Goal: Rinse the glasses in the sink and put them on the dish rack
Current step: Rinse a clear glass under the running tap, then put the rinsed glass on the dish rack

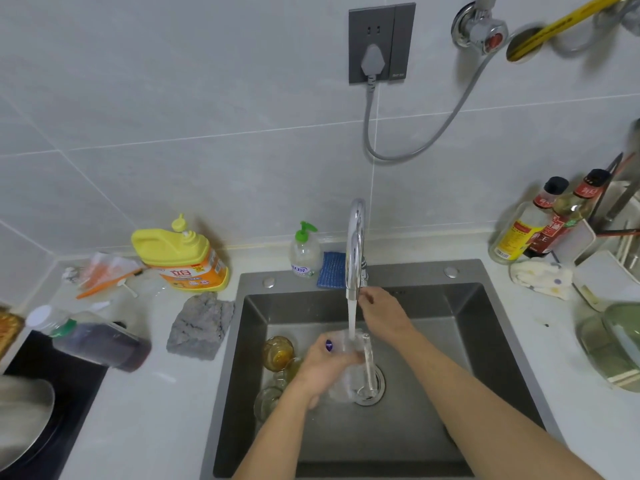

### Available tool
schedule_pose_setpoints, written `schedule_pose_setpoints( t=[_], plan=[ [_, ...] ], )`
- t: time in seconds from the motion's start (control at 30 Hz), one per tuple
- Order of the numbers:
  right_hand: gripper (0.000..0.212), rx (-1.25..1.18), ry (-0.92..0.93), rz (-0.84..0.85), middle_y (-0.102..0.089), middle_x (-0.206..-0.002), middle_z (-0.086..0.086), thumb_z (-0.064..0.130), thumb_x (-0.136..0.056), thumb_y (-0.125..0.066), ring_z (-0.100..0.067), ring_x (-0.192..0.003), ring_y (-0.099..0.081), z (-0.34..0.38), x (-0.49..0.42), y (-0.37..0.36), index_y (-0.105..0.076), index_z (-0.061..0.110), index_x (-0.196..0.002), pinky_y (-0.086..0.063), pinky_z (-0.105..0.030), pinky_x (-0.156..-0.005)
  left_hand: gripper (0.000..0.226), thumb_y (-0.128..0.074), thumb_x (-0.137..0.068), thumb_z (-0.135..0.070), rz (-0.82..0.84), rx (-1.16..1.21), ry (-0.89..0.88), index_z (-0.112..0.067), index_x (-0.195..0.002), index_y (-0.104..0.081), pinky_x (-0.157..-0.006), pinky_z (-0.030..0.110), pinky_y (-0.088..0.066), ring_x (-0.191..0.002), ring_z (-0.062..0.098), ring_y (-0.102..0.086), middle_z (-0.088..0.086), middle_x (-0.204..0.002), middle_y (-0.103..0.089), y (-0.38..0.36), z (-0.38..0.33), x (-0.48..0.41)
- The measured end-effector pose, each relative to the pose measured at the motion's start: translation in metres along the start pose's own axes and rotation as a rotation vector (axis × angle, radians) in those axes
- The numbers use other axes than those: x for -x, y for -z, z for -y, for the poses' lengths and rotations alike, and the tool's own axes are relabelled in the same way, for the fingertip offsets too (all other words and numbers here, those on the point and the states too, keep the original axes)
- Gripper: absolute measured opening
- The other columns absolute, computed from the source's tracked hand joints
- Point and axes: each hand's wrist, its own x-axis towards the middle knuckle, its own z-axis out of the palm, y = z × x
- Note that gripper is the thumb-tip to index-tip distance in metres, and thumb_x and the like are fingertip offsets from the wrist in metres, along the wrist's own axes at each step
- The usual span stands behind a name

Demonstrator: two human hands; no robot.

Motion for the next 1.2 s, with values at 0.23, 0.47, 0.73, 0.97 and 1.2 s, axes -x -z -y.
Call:
schedule_pose_setpoints(
  t=[0.23, 0.47, 0.73, 0.97, 1.2],
  plan=[
    [0.047, -0.175, -0.016, 0.073, -0.044, -0.156, 0.002, 0.039, -0.108, -0.044, -0.015, -0.138, -0.045, 0.001, -0.002, 0.001, -0.044, 0.022, -0.152, -0.031, -0.028, -0.11, 0.107, -0.089, -0.054, -0.074, 0.1, 0.165, 0.173, -0.02, -0.139, -0.053, -0.106, 0.055, -0.052, -0.116, 0.032, -0.07, 0.012, -0.126, -0.073, 0.001, 0.007, 0.0],
    [0.06, -0.191, -0.061, 0.212, 0.002, -0.171, 0.011, 0.053, -0.108, -0.03, -0.012, -0.158, -0.003, -0.007, 0.015, 0.009, -0.014, 0.037, -0.163, -0.007, -0.042, -0.126, 0.06, -0.062, -0.098, -0.051, 0.176, 0.64, 0.387, 0.003, -0.125, -0.063, -0.102, 0.051, -0.056, -0.108, 0.039, -0.07, 0.027, -0.111, -0.073, 0.001, -0.008, 0.015],
    [0.069, -0.274, -0.197, 0.375, -0.053, -0.151, 0.002, 0.068, -0.097, -0.042, -0.02, -0.137, -0.051, -0.004, 0.034, 0.014, -0.053, 0.022, -0.147, -0.034, -0.042, -0.12, 0.052, -0.056, -0.103, -0.046, 0.14, 0.719, 0.383, 0.003, -0.118, -0.065, -0.066, 0.042, -0.064, -0.083, 0.033, -0.067, 0.023, -0.094, -0.069, -0.019, -0.019, 0.013],
    [0.047, -0.426, -0.256, 0.26, -0.074, -0.112, -0.007, 0.056, -0.098, -0.046, -0.02, -0.104, -0.068, -0.018, 0.054, 0.039, -0.073, 0.019, -0.109, -0.051, -0.047, -0.103, 0.058, -0.058, -0.097, -0.062, 0.083, 0.513, 0.239, -0.015, -0.13, -0.063, -0.09, 0.052, -0.061, -0.111, 0.038, -0.072, 0.022, -0.126, -0.07, -0.051, -0.029, 0.007],
    [0.026, -0.104, -0.11, -0.067, -0.07, -0.097, -0.001, 0.037, -0.106, -0.045, -0.016, -0.08, -0.063, -0.037, 0.087, 0.055, -0.063, 0.019, -0.101, -0.048, -0.031, -0.07, 0.106, -0.07, -0.092, -0.056, -0.06, 0.227, -0.155, -0.037, -0.164, 0.004, -0.104, 0.054, -0.052, -0.123, 0.036, -0.061, 0.008, -0.145, -0.055, -0.072, -0.031, 0.004]
  ],
)
